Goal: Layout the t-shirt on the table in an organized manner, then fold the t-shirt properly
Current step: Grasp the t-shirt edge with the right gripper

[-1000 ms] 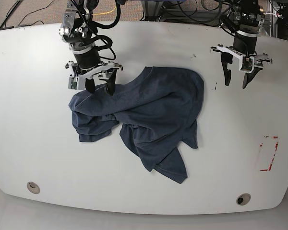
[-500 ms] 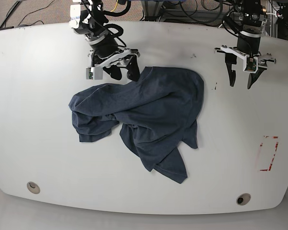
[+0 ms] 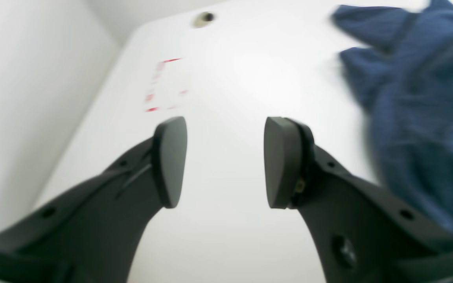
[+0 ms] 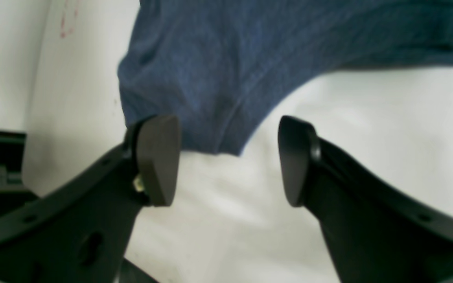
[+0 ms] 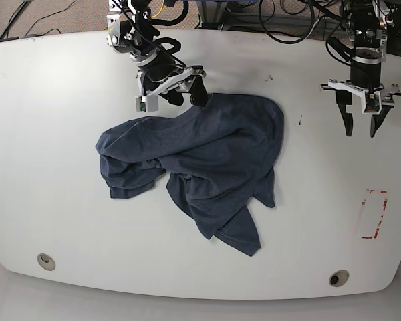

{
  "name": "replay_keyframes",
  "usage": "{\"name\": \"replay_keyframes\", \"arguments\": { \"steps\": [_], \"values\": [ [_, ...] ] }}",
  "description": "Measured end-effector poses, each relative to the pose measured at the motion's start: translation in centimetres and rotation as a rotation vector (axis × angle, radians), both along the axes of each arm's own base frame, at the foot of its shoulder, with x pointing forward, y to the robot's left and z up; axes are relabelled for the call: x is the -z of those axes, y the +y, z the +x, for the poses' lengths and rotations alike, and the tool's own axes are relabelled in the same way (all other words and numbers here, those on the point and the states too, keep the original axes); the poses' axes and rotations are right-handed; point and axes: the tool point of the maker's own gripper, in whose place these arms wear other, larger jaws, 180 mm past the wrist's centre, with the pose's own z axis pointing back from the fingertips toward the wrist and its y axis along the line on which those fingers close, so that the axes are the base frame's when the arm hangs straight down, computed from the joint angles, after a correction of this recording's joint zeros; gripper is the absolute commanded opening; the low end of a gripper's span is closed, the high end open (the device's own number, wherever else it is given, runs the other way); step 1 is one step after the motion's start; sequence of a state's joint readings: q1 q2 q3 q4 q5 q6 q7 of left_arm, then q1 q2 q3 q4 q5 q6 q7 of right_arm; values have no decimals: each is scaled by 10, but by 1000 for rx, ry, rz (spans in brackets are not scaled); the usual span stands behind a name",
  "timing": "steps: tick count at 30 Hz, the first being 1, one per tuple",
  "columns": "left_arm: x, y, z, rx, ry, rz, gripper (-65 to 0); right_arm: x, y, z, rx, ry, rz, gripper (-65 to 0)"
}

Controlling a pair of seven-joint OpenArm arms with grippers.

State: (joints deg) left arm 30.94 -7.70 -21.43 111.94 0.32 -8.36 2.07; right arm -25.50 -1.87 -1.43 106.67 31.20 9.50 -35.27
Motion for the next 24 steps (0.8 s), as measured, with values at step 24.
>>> {"name": "replay_keyframes", "arguments": {
  "steps": [24],
  "values": [
    [-9, 29, 9, -88, 7, 18, -358, 26, 26, 4, -231, 70, -5, -271]
  ]
}}
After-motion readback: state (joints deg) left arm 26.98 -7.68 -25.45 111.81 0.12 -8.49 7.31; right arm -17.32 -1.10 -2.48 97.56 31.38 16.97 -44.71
